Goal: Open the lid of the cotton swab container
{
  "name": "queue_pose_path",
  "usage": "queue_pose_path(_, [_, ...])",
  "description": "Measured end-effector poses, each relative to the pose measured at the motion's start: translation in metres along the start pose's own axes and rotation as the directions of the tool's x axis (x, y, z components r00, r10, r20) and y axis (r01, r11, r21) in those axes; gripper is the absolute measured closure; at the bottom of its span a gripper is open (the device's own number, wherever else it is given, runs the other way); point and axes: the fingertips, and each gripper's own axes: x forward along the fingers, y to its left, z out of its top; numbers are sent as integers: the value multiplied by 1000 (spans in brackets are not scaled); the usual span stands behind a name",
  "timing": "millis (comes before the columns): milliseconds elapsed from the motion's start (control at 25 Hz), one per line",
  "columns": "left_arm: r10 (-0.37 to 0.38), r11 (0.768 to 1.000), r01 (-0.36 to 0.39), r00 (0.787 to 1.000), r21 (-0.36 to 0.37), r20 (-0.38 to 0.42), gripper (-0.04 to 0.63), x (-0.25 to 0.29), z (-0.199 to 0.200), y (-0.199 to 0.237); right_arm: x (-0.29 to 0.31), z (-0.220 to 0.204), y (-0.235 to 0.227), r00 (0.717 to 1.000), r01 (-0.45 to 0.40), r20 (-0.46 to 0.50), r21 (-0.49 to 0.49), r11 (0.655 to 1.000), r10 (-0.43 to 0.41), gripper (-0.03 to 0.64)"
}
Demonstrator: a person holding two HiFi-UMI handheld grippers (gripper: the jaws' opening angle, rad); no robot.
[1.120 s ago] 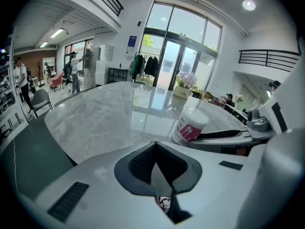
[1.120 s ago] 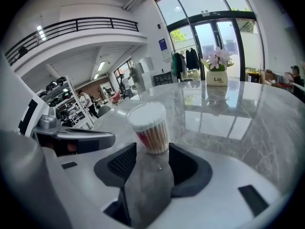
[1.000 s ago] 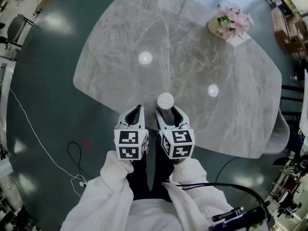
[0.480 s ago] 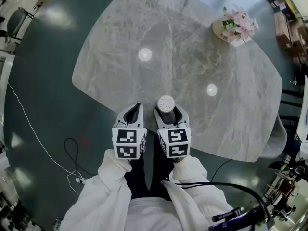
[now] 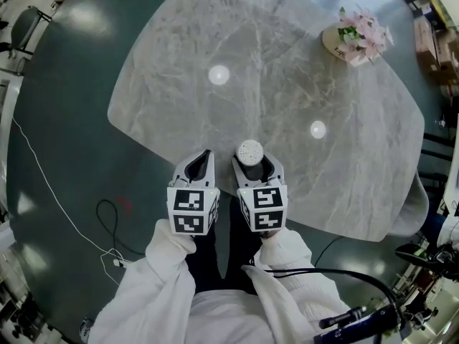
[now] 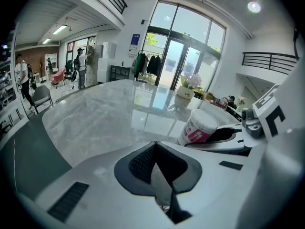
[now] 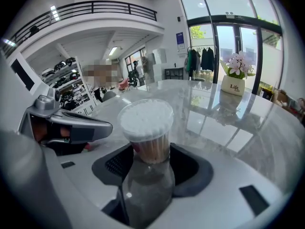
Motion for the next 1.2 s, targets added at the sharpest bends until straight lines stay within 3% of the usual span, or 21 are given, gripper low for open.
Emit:
queue_pose_path(680, [-9, 1000, 9, 1000, 30, 2, 589, -7, -2, -13, -16, -3, -12, 1000, 1, 27, 26, 1000, -2, 330])
queue_pose_path(1200, [-86, 992, 83, 996, 93, 26, 589, -28, 21, -65, -73, 12, -34, 998, 29, 61, 75, 997, -34, 330])
